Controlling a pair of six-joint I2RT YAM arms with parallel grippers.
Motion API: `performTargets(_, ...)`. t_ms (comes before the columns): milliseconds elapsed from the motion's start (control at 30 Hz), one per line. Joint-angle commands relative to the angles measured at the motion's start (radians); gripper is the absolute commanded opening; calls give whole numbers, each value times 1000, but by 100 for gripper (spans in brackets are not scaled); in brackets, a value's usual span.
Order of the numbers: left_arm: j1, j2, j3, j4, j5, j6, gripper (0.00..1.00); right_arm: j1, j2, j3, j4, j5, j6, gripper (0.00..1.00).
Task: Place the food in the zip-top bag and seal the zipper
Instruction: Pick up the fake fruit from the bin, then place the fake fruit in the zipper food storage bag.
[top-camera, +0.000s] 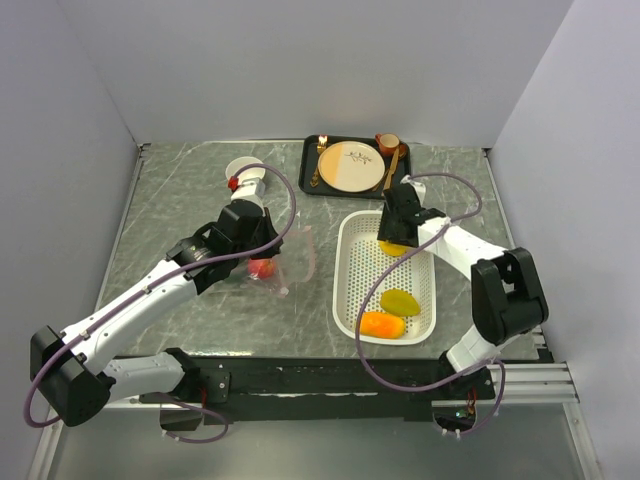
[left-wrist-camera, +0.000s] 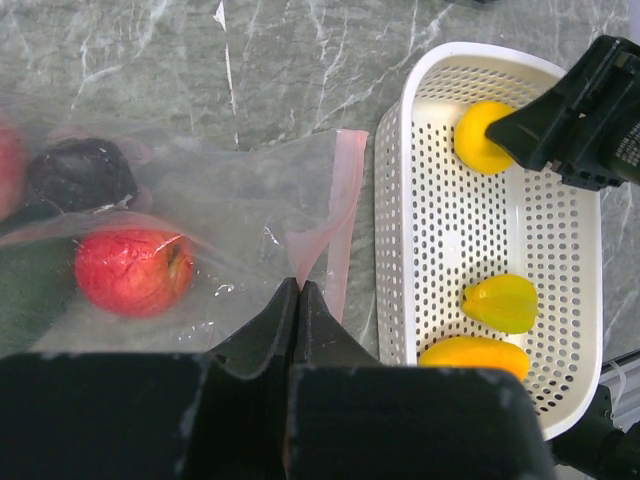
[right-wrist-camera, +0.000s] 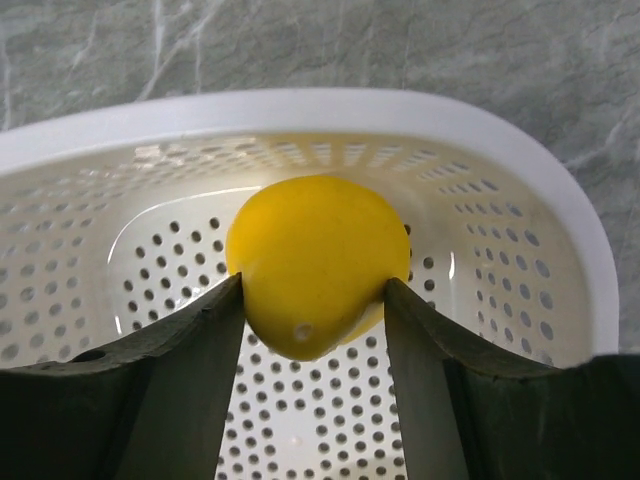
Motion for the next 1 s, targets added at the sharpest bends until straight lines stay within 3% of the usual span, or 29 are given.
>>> performTargets(0,-4,-6,8,38,3,-6,1,-3,-91,-30,-2,-90,9,11)
performTargets(200,-4,8,8,46,10,-5,1,-3,-174,-53,-2,-142,17,11)
performTargets(333,-4,17,14,46,9,1,1,-1,-176,-72,-7,-174,23,0)
performTargets(767,-4,25,15,48,10,5,1,23,-367,-129,73,-390,118,0)
performTargets(967,-4,25,15,54,16,-2,1,117,-417,-87,74,-400,143,0)
